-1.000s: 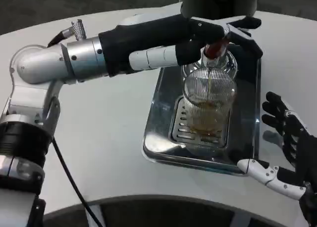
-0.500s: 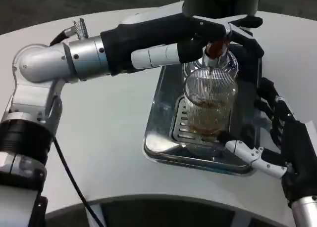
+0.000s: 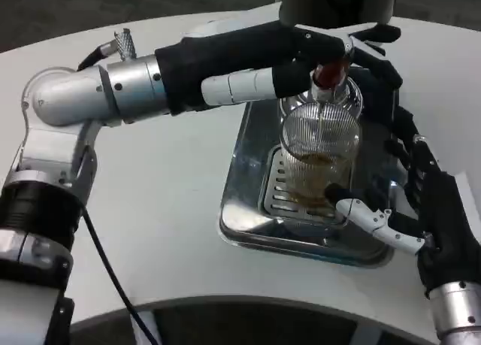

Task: Grasp the cup under the faucet to collect the drink, then remove the cup.

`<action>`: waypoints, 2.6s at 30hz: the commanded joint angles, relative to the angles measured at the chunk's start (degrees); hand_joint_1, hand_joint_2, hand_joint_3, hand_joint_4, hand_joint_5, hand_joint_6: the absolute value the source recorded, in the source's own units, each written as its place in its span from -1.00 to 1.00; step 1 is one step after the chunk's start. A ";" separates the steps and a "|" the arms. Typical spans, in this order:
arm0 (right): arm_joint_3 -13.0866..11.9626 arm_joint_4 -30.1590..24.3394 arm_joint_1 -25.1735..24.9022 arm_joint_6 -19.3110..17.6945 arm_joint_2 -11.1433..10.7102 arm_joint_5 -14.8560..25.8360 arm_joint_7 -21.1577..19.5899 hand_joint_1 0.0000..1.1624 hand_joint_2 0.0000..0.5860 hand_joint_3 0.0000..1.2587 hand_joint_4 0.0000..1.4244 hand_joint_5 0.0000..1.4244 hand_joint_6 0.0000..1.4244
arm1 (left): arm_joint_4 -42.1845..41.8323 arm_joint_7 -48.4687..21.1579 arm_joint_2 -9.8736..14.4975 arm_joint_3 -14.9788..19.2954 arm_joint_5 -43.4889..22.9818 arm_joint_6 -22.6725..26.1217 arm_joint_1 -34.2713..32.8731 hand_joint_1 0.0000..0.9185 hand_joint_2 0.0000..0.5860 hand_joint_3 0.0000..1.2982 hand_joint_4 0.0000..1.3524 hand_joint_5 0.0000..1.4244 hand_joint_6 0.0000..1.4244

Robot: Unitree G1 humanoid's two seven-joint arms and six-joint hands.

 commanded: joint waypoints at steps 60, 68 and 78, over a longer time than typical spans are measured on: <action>5.78 14.00 -10.87 -3.62 1.51 -2.88 -2.54 0.49 -0.48 -0.92 -0.90 -0.85 -0.75 | -3.29 -1.02 1.92 -5.08 5.01 0.69 4.57 -1.00 -0.94 -0.41 -0.97 -0.90 -1.00; 5.70 15.78 -12.33 -2.78 1.64 -3.48 -3.40 0.49 -0.48 -0.92 -0.89 -0.83 -0.75 | -3.65 -0.73 2.33 -4.85 4.68 0.94 5.04 -1.00 -0.94 -0.41 -0.96 -0.90 -1.00; 5.13 17.65 -13.38 -3.14 1.73 -4.27 -5.83 0.49 -0.46 -0.81 -0.65 -0.58 -0.61 | -3.82 -0.07 2.53 -4.35 4.13 1.95 5.50 -1.00 -0.93 -0.39 -0.95 -0.90 -1.00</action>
